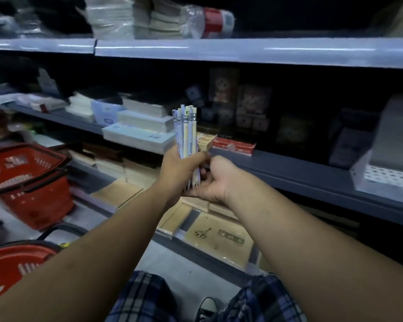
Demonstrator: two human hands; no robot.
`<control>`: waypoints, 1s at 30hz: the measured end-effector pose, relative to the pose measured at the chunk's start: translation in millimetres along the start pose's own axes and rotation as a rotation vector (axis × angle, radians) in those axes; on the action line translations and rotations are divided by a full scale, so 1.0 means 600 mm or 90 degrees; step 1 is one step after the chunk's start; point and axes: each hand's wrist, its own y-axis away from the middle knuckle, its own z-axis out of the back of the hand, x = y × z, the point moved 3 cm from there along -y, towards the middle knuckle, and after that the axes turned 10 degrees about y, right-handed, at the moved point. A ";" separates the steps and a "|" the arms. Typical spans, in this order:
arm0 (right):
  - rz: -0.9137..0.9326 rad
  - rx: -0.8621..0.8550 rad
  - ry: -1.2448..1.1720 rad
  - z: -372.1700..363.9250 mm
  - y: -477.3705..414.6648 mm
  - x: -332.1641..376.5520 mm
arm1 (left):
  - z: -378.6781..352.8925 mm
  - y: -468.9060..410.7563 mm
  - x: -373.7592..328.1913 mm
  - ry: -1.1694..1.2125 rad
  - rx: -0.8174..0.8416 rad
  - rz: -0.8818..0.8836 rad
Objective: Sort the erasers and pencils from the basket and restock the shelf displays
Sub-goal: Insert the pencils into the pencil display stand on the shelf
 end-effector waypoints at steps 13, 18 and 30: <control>0.423 -0.769 0.575 0.322 0.188 0.127 | -0.301 0.013 0.056 0.087 0.235 0.079; 0.410 -1.083 0.646 0.490 0.298 0.136 | -0.407 0.027 0.106 0.080 0.298 0.128; 0.218 -0.910 0.576 0.578 0.279 0.110 | -0.482 0.021 0.175 -0.030 0.289 0.135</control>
